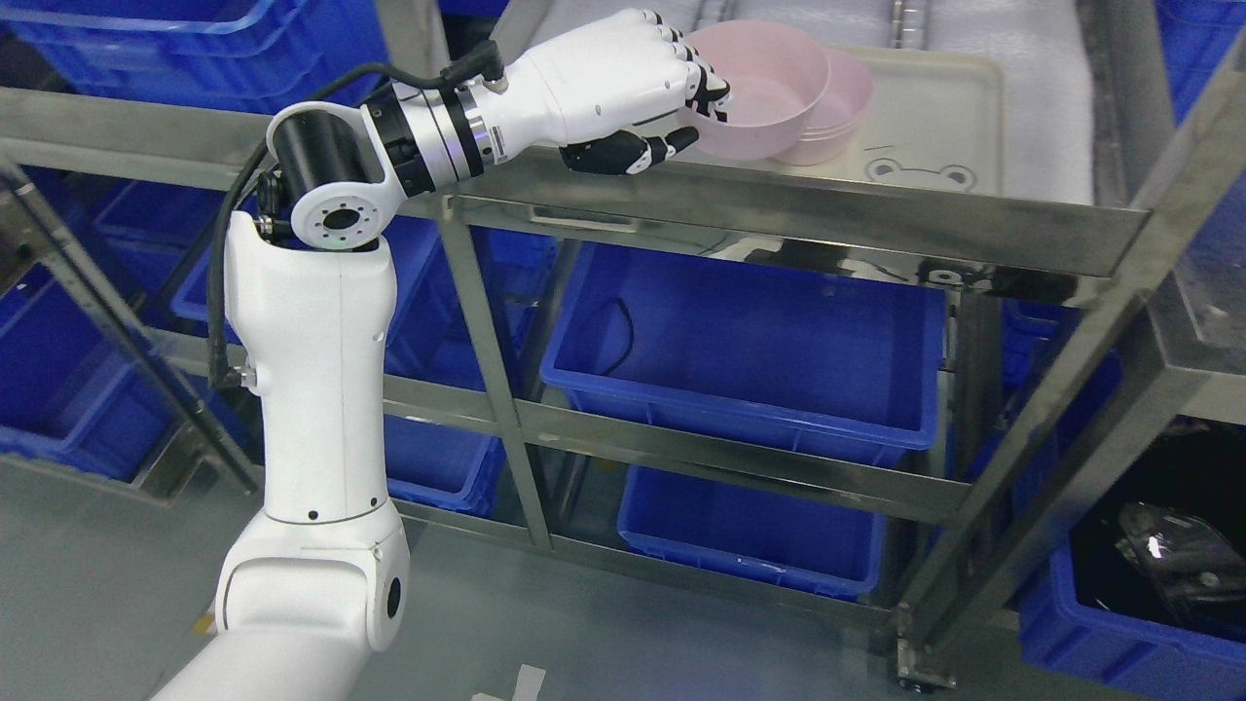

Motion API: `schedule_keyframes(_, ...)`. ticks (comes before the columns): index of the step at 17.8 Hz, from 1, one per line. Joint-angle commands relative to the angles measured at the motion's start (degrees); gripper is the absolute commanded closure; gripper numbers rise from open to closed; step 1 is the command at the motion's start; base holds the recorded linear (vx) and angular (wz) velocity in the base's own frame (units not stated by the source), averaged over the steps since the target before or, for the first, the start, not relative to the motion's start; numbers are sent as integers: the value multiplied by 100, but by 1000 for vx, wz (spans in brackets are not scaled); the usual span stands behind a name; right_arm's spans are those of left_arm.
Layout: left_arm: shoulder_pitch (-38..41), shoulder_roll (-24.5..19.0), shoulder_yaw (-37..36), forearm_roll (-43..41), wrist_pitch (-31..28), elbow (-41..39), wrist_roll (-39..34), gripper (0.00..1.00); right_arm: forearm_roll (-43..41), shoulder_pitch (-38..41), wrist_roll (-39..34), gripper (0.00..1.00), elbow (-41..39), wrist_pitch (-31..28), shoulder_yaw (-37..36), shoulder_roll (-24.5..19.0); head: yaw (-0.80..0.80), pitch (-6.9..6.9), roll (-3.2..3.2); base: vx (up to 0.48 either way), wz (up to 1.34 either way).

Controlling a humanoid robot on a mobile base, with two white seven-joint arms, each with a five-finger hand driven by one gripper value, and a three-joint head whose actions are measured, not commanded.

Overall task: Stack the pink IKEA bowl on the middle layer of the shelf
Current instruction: 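Move the held bowl over the pink bowl on the tray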

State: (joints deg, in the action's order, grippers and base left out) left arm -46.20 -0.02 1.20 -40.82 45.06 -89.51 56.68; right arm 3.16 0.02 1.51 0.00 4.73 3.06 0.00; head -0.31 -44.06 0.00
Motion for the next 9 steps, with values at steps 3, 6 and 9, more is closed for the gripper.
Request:
schedule_keyframes(3, -355, -1015, 460, -426, -6, 127, 123, 99, 1, 130, -1, 0, -100, 1, 1, 100, 0, 1, 0, 66, -592)
schedule_keyframes(6, -293, -1326, 433, -427, -6, 398, 168, 98, 1, 130, -1, 0, -100, 1, 1, 100, 0, 0, 0, 63, -336)
schedule_keyframes(9, -336, -1107, 224, -436, -6, 741, 124, 98, -8, 130, -1, 0, -100, 1, 1, 100, 0, 1, 0, 70, -136)
